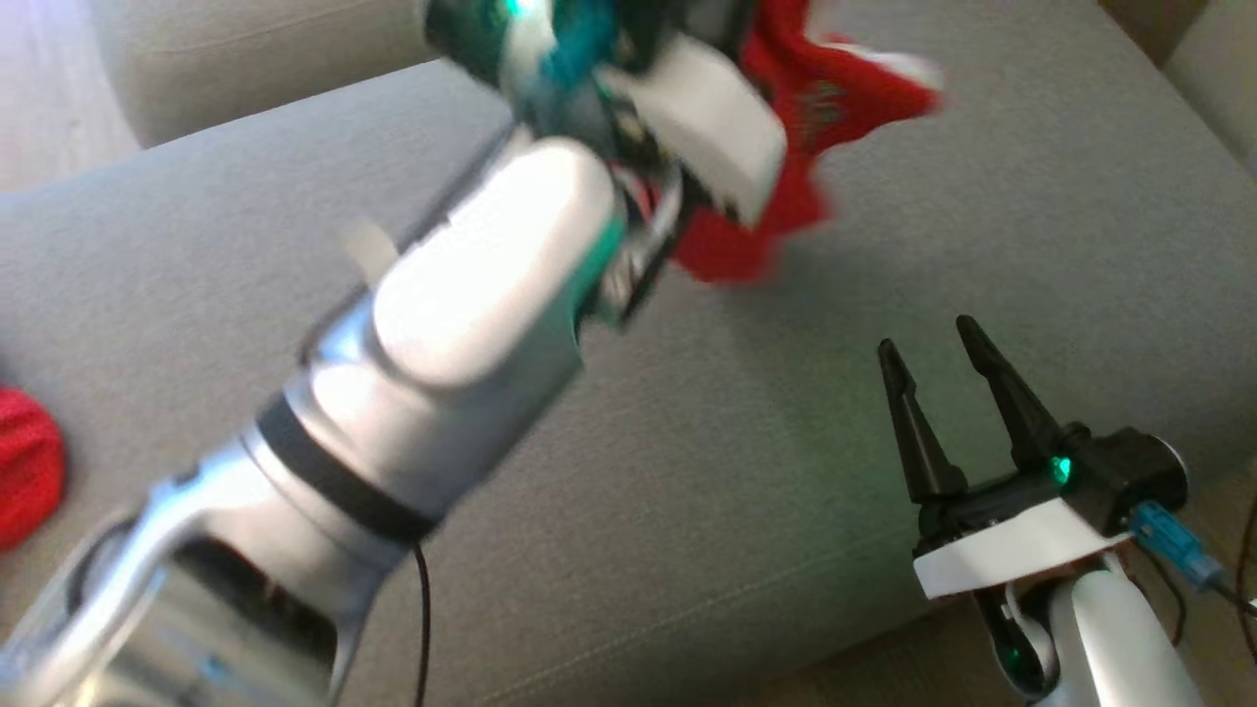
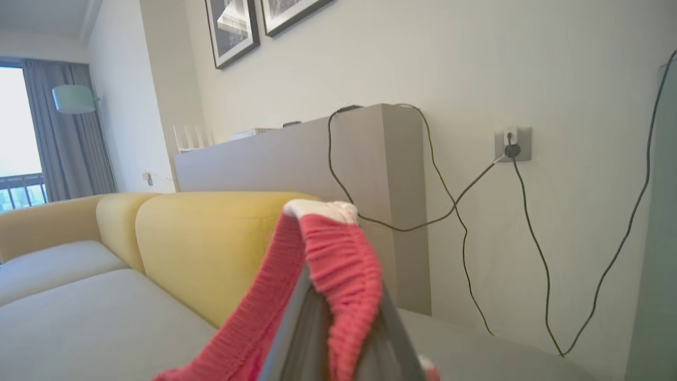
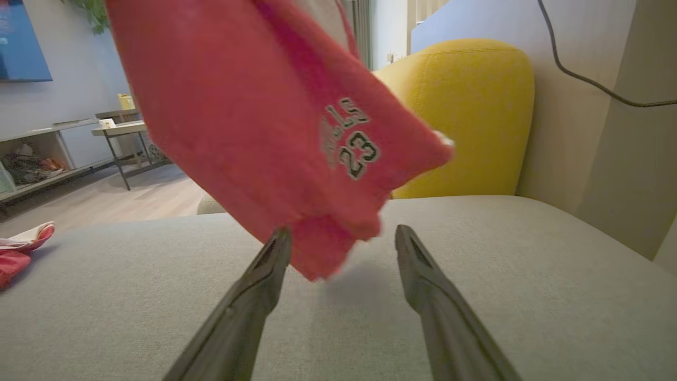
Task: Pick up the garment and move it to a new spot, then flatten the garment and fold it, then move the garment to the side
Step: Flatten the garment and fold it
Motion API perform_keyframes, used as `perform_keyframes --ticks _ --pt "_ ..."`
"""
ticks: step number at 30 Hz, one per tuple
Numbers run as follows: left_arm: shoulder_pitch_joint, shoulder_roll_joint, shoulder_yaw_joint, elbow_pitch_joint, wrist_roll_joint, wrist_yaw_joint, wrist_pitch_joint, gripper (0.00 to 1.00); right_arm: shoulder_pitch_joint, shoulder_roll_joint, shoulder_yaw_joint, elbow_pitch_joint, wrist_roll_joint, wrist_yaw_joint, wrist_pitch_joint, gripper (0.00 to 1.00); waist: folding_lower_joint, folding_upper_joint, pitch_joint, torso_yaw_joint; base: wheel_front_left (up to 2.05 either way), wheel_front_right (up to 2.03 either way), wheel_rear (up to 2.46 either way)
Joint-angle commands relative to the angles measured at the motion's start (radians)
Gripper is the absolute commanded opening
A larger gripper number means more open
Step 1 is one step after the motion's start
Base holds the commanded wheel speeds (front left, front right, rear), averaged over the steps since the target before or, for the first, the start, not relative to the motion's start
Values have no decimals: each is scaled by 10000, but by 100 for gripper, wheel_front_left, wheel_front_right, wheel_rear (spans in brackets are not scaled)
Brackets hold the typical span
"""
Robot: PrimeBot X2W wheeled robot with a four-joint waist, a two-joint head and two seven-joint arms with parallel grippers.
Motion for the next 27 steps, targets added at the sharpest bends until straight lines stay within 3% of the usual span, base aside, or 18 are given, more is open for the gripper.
perform_keyframes --ticks 1,9,12,13,14,15,16,24,27 --pt "373 311 132 -281 39 125 -72 0 -119 -64 198 -409 -18 -2 -65 100 2 -1 91 316 0 0 0" --pt "4572 1524 273 -1256 151 695 -661 0 -80 -64 -94 -598 -241 -2 -65 100 2 -1 753 1086 0 0 0" --pt "5804 1639 862 -2052 486 556 -669 0 -90 -64 -239 -654 -385 -2 -65 100 2 -1 833 1323 0 0 0" --pt "6161 1647 1026 -2264 577 429 -670 14 -95 -64 -280 -663 -437 -2 -65 100 2 -1 830 1400 0 0 0" --pt "6495 1655 1220 -2401 636 342 -670 36 -101 -64 -299 -672 -479 -2 -65 100 2 -1 816 1464 0 0 0" --pt "6787 1668 1399 -2495 690 252 -671 80 -106 -64 -297 -675 -508 -2 -65 100 2 -1 798 1514 0 0 0" --pt "7042 1670 1557 -2578 712 121 -671 100 -111 -64 -285 -671 -525 -2 -65 100 2 -1 773 1556 0 0 0" --pt "8048 1734 2122 -2467 478 -1257 -673 100 -50 -64 -110 -590 -466 -2 -65 100 2 -1 581 1698 0 0 0" --pt "8073 1841 2108 -2194 398 -1388 -601 100 -49 -64 -102 -598 -442 -2 -65 100 2 -1 556 1658 0 0 0"
